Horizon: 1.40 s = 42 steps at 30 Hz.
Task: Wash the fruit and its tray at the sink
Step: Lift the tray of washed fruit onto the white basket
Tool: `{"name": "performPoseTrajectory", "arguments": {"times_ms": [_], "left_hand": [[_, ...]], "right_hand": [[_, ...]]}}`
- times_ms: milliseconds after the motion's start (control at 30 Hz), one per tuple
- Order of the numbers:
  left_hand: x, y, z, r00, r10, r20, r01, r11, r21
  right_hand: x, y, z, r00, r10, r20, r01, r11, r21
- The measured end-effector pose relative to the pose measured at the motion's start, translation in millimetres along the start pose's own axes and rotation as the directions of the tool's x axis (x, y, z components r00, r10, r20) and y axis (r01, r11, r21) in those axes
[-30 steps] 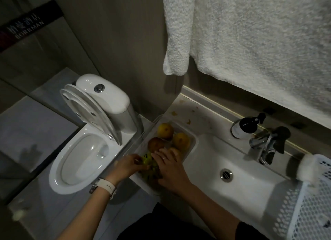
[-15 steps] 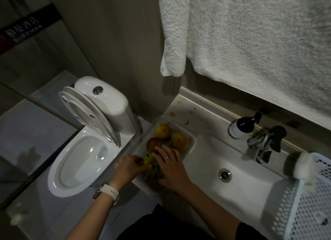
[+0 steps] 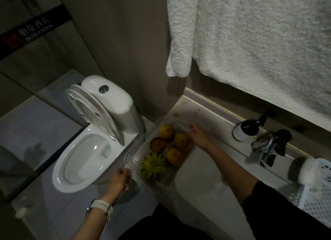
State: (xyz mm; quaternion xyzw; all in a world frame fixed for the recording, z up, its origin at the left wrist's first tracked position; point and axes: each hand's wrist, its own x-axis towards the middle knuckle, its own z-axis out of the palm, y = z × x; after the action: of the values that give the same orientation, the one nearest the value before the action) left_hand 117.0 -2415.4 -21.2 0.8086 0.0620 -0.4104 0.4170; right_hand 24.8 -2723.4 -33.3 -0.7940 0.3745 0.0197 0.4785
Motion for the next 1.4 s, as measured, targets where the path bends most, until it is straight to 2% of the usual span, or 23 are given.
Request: {"name": "performPoseTrajectory", "arguments": {"times_ms": [67, 133, 567, 667, 767, 933, 1200, 1400], "left_hand": [[-4, 0, 4, 0.989, -0.069, 0.132, 0.073, 0.997, -0.028], [-7, 1, 8, 0.978, -0.088, 0.191, 0.099, 0.994, -0.05], [-8, 1, 15, 0.981, -0.04, 0.188, 0.073, 0.982, -0.172], [-3, 0, 11, 0.985, 0.011, 0.172, 0.016, 0.988, -0.154], [0, -1, 6, 0.983, 0.038, 0.181, -0.013, 0.991, -0.135], [0, 19, -6, 0.97, 0.127, 0.206, -0.108, 0.989, -0.1], [-7, 96, -18, 0.902, 0.309, 0.303, -0.334, 0.942, 0.033], [-13, 154, 3, 0.813, 0.42, 0.404, -0.501, 0.858, 0.117]], "right_hand": [[8, 0, -3, 0.998, 0.034, 0.054, -0.034, 0.999, 0.0], [13, -1, -4, 0.995, 0.054, 0.09, -0.054, 0.999, -0.008], [15, -7, -10, 0.986, 0.131, 0.105, -0.119, 0.986, -0.113], [4, -4, -13, 0.982, 0.153, 0.112, -0.144, 0.986, -0.089], [-12, -3, -16, 0.969, 0.223, 0.102, -0.226, 0.974, 0.017], [-40, -5, -28, 0.959, 0.272, 0.075, -0.282, 0.941, 0.19], [-100, -4, -60, 0.966, 0.253, -0.055, -0.206, 0.88, 0.428], [-143, -1, -92, 0.947, 0.253, -0.2, -0.128, 0.865, 0.484]]}}
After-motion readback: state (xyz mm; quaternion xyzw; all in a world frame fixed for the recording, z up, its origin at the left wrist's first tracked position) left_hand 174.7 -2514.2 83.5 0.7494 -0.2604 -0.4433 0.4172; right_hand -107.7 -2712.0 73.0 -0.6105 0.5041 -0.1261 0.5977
